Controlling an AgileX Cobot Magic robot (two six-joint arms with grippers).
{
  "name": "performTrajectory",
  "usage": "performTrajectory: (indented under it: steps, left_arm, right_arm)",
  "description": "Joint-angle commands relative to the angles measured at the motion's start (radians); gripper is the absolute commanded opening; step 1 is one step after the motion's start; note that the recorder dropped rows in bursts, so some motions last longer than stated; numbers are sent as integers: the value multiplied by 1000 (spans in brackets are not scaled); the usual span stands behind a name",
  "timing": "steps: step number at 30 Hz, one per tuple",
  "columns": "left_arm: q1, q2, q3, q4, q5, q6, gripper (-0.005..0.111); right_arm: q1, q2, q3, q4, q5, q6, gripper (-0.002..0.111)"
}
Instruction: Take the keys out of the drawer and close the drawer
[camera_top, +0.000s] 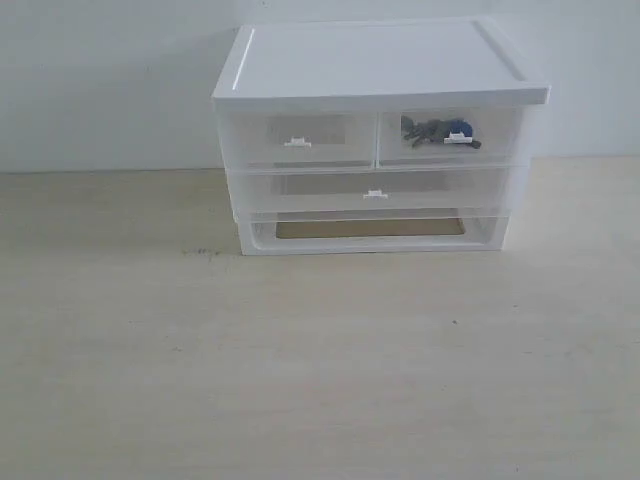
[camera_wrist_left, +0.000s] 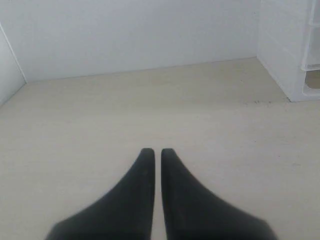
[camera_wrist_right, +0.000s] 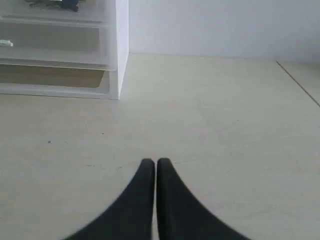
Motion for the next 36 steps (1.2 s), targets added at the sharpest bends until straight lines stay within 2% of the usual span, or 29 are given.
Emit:
performTrajectory:
  steps: [1, 7, 10, 18, 19, 22, 25, 27, 29, 30, 33, 36]
  left_arm:
    - [-9, -3, 4, 0, 1, 2, 4]
    - [-9, -3, 4, 6, -2, 4, 4]
    - [-9, -3, 4, 26, -67, 6, 4]
    - [-9, -3, 4, 19, -540, 6, 4]
    - [-9, -3, 4, 21, -647, 6, 4]
    - [-9, -3, 4, 21, -845, -13, 4]
    - [-9, -3, 4, 42, -985, -281, 4]
    - [-9, -3, 4, 42, -1056, -402, 4]
    - [-9, 23, -40, 81, -1021, -485, 4]
    - [-9, 70, -88, 145, -983, -545, 4]
    - [-9, 228, -188, 322, -1014, -662, 4]
    - [-9, 468, -272, 476, -1195, -711, 4]
  right_arm:
    - [-6, -6, -1, -1, -73, -11, 0]
    - [-6, -6, -1, -1, -264, -11, 0]
    - [-6, -6, -1, -1, -349, -11, 0]
    - [-6, -6, -1, 5, -616, 1, 0]
    - [-6, -6, -1, 7, -726, 32, 0]
    - [-6, -6, -1, 18, -927, 92, 0]
    - [-6, -6, -1, 18, -1055, 141, 0]
    - [-6, -6, -1, 23, -1053, 152, 0]
    - [-6, -6, -35, 23, -1025, 202, 0]
    - [-6, 8, -59, 23, -1020, 209, 0]
    - [-6, 96, -113, 23, -1015, 209, 0]
    - [-6, 269, -176, 6, -1018, 239, 0]
